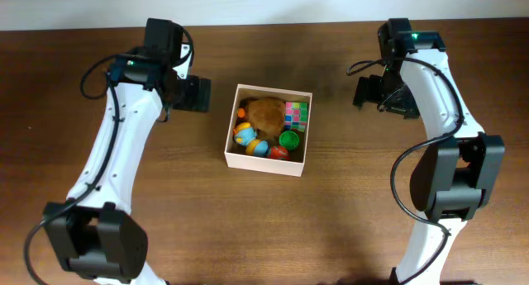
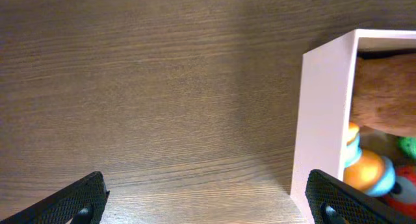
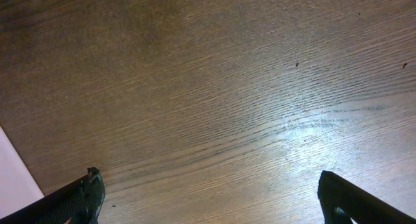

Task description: Pack container

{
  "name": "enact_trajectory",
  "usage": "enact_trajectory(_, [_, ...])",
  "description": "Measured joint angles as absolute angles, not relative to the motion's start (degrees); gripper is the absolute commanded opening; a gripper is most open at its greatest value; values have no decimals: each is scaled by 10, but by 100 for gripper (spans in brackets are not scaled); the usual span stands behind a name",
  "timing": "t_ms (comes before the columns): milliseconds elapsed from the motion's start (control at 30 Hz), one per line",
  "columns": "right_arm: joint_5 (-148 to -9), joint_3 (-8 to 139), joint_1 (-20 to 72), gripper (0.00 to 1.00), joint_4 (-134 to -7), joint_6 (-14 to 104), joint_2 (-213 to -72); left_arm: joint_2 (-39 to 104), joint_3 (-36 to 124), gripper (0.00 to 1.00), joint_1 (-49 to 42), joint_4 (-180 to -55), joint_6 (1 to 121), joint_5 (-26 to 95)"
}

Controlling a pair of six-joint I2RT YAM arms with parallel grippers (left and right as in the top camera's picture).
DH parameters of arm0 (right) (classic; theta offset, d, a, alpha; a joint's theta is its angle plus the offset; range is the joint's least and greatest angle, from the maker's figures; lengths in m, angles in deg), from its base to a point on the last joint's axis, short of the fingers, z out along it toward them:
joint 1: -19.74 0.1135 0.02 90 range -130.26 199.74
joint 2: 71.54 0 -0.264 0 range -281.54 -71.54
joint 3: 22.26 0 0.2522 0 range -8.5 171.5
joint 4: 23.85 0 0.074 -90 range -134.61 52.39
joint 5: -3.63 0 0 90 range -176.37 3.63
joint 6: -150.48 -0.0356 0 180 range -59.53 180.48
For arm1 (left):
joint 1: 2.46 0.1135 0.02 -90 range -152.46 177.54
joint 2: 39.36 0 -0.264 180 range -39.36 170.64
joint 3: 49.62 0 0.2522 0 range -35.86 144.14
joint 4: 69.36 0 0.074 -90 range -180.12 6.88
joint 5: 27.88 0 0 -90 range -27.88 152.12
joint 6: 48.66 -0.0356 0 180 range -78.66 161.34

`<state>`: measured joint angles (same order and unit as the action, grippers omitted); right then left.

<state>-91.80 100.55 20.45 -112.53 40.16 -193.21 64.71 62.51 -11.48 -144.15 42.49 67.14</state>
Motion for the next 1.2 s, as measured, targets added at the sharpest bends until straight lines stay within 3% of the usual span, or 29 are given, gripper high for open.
enact_trajectory(900, [-918,1006,204,99,-1125,402,-1932,656,625,99,-115,-1439,425,684])
enact_trajectory(1200, [-918,1006,204,99,-1125,402,-1932,591,621,99,-115,-1284,425,686])
